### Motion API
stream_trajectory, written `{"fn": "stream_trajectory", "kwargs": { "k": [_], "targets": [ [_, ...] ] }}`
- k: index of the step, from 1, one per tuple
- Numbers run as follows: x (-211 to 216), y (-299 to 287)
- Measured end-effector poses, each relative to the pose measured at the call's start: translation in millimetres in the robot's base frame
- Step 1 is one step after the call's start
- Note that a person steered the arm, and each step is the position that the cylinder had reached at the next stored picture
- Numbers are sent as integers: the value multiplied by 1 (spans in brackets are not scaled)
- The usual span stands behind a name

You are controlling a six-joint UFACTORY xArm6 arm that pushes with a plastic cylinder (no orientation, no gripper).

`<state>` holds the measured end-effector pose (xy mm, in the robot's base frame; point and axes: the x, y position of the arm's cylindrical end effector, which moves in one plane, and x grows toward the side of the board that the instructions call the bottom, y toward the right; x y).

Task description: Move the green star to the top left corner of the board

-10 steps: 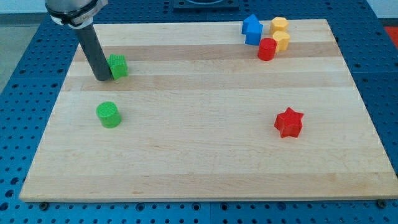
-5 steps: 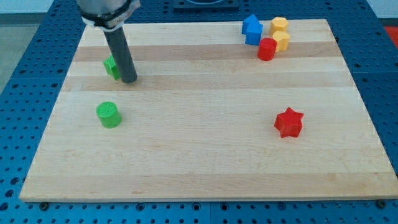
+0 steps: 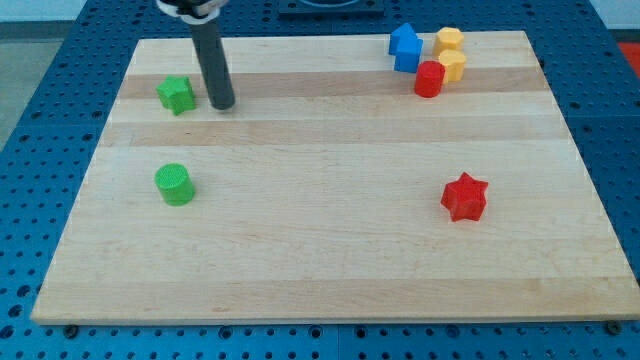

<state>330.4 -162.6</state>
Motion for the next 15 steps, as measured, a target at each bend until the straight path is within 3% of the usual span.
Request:
{"fn": "stream_trajectory", "kwargs": {
  "k": [2, 3, 4, 6, 12, 15],
  "targets": [
    [9, -15],
    [46, -11],
    [47, -13],
    [7, -22],
    [19, -65],
    [-36, -57]
  ]
}}
